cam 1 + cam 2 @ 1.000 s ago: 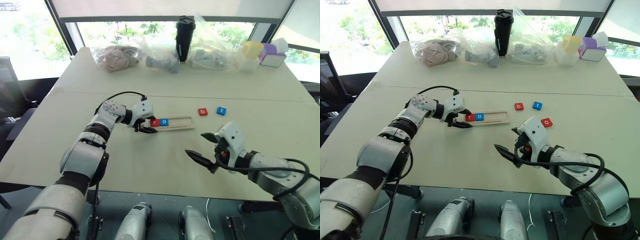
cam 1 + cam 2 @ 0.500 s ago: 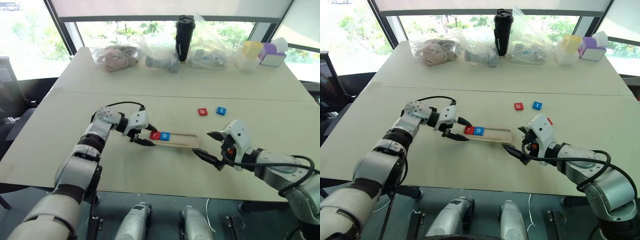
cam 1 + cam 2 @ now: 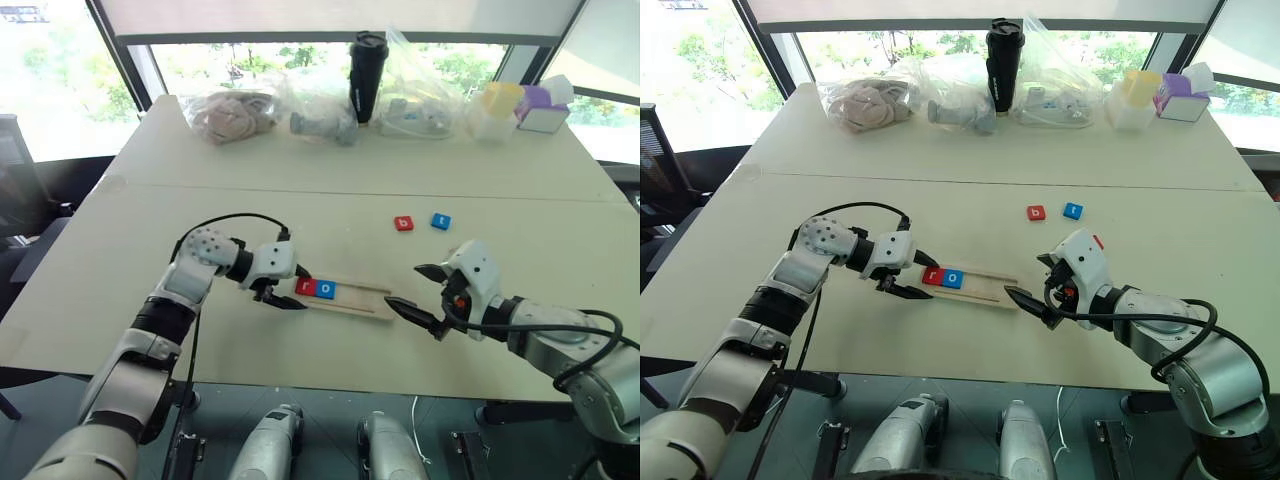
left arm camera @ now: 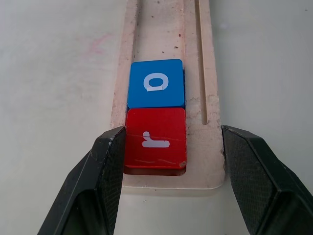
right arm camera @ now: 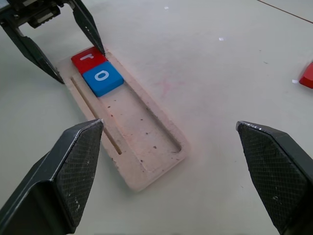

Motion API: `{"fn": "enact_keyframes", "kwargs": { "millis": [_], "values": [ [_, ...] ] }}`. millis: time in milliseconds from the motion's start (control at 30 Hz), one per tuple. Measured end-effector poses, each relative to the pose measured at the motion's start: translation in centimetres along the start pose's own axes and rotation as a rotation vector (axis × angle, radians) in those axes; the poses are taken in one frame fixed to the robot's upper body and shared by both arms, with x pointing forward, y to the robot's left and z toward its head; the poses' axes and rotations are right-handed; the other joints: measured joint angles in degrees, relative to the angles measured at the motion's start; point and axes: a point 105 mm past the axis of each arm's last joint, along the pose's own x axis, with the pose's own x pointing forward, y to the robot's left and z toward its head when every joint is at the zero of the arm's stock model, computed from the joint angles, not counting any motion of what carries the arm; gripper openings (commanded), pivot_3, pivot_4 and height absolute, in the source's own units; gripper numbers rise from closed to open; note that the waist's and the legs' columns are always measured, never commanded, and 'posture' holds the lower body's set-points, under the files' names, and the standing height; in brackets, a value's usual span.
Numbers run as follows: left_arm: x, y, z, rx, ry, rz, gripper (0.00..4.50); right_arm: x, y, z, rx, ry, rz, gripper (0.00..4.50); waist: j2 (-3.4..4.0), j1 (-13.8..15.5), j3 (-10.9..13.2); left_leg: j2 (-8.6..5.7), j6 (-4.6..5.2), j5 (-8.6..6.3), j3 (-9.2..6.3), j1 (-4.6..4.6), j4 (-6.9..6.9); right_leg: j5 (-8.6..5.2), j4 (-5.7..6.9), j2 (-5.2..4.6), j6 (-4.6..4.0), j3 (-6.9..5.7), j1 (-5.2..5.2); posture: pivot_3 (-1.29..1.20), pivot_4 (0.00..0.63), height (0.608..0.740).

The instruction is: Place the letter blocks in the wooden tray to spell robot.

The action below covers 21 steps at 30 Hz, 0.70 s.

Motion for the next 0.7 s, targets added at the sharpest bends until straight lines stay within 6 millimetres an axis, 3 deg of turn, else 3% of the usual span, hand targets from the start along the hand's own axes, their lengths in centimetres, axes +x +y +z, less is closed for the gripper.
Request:
{"fn": "enact_keyframes", "kwargs": {
  "millis": [300,433,700],
  "values": [
    [0.0,-0.4,0.1,-0.022,0.033,0.021,2.47,0.6,0.1,-0.4,0.017,-0.009,-0.004,4.5,0.01,0.16,0.0,0.0,0.0,0.0,0.0,0.01,0.0,0.0,0.0,-0.01,-0.01,0.02,0.0,0.0,0.15,0.74],
    [-0.1,-0.5,0.1,-0.046,0.038,0.022,4.32,0.7,-0.1,-0.7,0.025,0.001,-0.013,4.5,0.02,0.2,-0.01,0.0,0.0,0.0,0.0,0.01,0.01,0.0,0.0,-0.01,-0.02,0.02,0.01,0.0,0.15,0.74],
    [-0.1,-0.5,0.4,-0.086,0.026,0.042,4.46,1.2,-1.1,-0.1,0.019,-0.034,-0.062,4.5,0.03,0.15,-0.01,0.01,0.0,0.0,0.01,0.01,0.01,0.0,0.0,-0.02,-0.02,0.03,-0.01,0.0,0.15,0.74]
  ]
}}
